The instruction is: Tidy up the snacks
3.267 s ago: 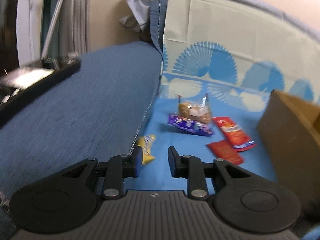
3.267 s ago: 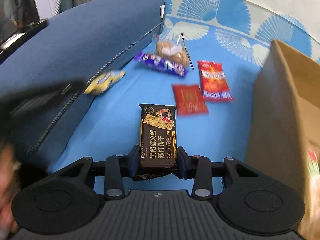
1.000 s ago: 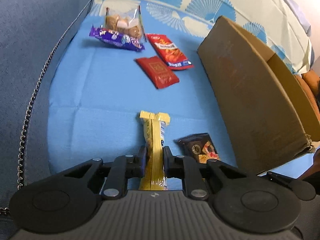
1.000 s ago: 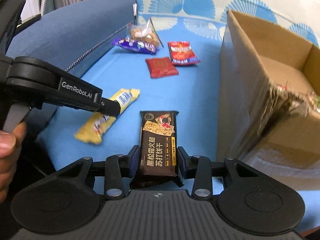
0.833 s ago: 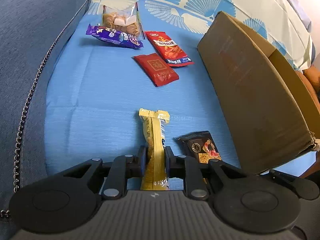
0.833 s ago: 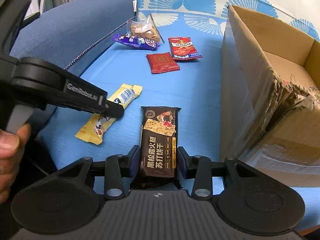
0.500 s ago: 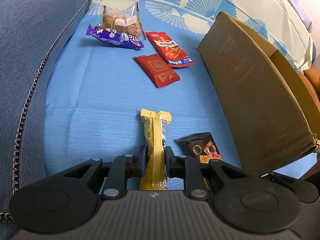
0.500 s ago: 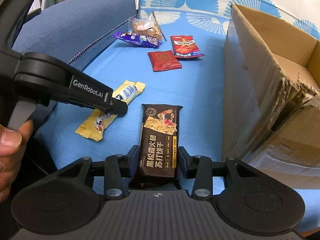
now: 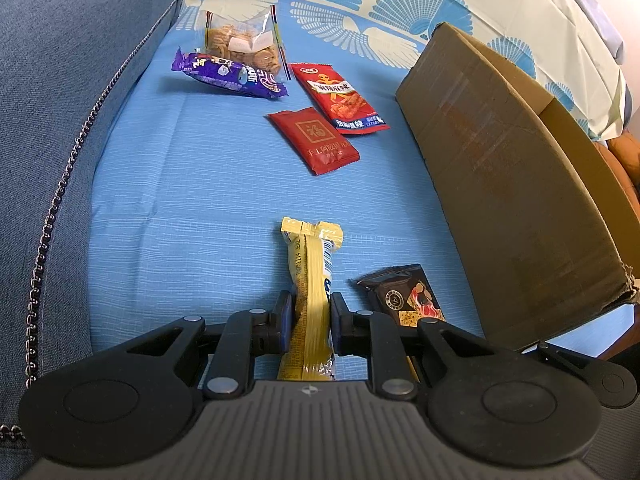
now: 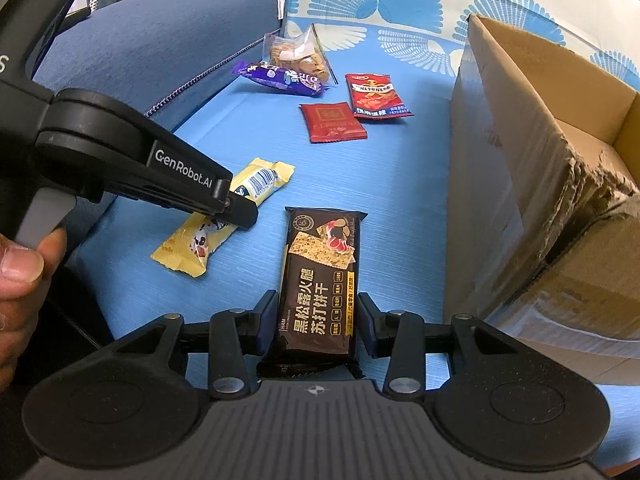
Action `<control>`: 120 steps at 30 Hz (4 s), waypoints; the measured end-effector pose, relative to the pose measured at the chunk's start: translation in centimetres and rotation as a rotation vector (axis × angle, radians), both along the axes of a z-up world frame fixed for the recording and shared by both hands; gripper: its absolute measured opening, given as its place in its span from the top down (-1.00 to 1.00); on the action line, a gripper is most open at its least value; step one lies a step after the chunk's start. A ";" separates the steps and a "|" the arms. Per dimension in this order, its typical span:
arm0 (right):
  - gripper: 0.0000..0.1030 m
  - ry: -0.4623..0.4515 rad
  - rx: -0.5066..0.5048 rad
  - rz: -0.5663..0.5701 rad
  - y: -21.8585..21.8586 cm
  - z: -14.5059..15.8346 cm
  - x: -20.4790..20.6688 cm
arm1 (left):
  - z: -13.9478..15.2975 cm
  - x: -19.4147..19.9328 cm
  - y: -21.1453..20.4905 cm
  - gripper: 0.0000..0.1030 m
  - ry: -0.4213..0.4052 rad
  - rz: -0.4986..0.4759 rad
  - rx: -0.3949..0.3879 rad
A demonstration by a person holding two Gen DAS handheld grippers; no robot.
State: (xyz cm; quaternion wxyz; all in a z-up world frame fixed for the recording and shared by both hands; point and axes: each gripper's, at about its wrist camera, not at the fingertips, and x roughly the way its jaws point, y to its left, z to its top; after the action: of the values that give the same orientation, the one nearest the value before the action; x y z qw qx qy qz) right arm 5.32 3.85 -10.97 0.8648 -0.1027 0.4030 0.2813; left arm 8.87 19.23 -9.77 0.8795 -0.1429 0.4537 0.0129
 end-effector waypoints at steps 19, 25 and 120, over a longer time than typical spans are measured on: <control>0.20 -0.048 0.030 -0.021 -0.4 0.8 -0.2 | 0.2 -0.2 0.0 0.69 -0.013 -0.003 0.001; 0.20 -0.107 0.070 -0.017 -0.3 2.3 -0.6 | 0.8 -0.8 0.8 0.70 -0.056 0.031 -0.035; -0.40 0.023 -0.031 -0.207 8.6 4.4 23.8 | -2.3 6.0 7.4 -0.06 -0.485 0.472 -0.167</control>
State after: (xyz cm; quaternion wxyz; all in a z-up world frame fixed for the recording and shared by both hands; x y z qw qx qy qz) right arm 29.08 12.43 -6.58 0.8830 -0.0707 0.4254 0.1856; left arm 14.83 26.66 -12.03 0.9198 -0.3144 0.1854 0.1443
